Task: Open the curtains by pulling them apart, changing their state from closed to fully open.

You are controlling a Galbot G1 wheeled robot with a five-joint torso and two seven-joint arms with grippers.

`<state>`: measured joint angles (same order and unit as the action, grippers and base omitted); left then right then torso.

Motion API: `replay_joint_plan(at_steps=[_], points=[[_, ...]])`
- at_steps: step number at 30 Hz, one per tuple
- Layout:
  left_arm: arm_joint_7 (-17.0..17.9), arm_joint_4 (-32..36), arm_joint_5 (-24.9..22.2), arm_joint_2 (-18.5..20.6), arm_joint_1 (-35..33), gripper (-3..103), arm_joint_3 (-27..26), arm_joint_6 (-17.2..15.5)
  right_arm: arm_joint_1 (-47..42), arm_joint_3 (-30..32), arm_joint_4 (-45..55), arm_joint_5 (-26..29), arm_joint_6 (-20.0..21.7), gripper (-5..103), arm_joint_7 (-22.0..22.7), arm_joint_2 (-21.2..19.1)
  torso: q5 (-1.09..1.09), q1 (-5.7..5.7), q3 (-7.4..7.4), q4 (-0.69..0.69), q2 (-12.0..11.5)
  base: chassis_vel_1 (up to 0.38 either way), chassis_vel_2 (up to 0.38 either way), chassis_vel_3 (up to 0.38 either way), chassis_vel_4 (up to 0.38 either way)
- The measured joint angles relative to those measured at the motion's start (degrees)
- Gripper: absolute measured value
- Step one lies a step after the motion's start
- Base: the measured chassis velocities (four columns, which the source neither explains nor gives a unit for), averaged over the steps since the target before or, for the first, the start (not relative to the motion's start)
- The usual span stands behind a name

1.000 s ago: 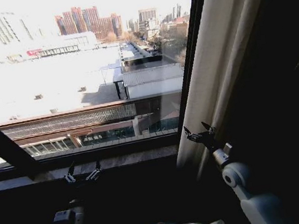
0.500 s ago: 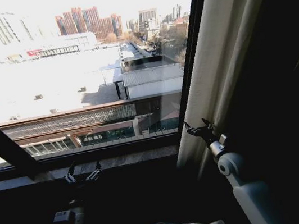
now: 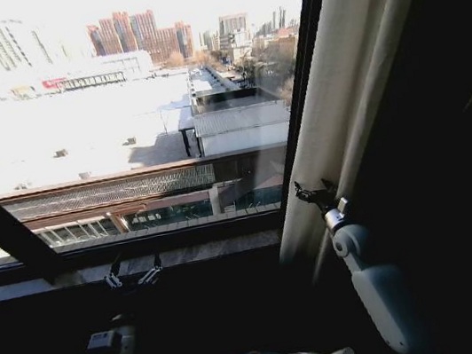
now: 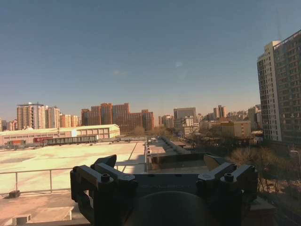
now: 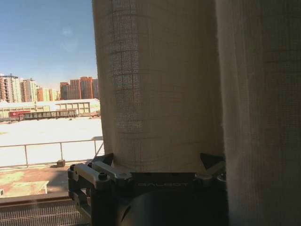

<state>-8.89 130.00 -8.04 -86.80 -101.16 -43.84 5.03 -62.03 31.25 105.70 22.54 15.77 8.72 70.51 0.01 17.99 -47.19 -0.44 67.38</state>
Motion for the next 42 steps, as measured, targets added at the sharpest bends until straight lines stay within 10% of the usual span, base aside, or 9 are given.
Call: replay_joint_plan(at_steps=[8,33,42], points=[[0.0,-0.1,0.4,-0.3,0.1,100,0.2,0.0,2.0,-0.7,-1.8,-0.4,-0.5,101,0.0,0.2,0.00,0.00,0.00,0.00,0.0,0.000,0.000,0.000,0.000],[0.0,-0.1,0.7,-0.2,0.2,100,1.1,-0.2,0.6,0.9,-0.9,2.0,-1.7,10,-2.9,-0.8,0.00,0.00,0.00,0.00,0.0,0.000,0.000,0.000,0.000],[0.0,0.0,0.6,-0.1,0.2,100,1.0,-0.1,0.4,2.8,2.1,3.1,-1.7,0,-3.3,-2.4,0.00,0.00,0.01,0.00,0.0,0.000,0.000,0.000,0.000]])
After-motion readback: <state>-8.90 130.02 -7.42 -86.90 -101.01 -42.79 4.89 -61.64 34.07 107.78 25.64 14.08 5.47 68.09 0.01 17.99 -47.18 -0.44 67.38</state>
